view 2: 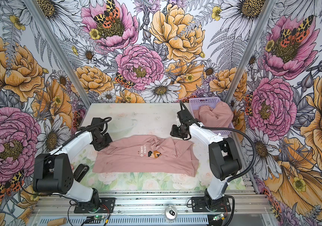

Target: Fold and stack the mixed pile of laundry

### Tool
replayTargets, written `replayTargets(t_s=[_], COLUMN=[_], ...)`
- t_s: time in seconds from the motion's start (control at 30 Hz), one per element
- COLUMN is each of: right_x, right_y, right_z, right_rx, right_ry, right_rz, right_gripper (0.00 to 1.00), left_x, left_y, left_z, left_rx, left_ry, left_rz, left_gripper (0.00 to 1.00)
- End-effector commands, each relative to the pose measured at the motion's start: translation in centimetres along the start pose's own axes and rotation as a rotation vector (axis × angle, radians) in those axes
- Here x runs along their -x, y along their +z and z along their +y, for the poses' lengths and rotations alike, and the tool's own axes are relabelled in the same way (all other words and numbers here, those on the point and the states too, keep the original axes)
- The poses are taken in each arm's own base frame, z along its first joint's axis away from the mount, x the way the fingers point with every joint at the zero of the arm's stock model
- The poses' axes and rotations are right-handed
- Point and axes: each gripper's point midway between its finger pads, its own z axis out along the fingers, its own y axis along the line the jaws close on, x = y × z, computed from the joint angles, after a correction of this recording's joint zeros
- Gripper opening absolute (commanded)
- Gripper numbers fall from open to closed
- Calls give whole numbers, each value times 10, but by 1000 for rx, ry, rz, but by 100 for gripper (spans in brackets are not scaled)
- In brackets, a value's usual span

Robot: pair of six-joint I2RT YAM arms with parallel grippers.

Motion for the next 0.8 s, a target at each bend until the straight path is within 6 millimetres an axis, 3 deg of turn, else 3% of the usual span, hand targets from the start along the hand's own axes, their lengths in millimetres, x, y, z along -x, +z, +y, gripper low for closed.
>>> replayTargets(t_s=[0.0, 0.13, 0.6, 0.77], right_x=[12, 10, -8, -8], right_y=[12, 25, 41, 39], right_z=[10, 11, -1, 0], right_rx=[72, 136, 140, 146], right_ry=[-91, -116, -106, -104], right_rz=[1, 25, 60, 58], right_gripper=[42, 42, 35, 19], left_x=[7, 6, 4, 4], left_y=[-2, -3, -3, -5], left_z=[-8, -8, -5, -6], left_rx=[-15, -16, -14, -17], left_ry=[-1, 0, -3, -2], left_rz=[-21, -19, -19, -21], left_gripper=[0, 0, 0, 0])
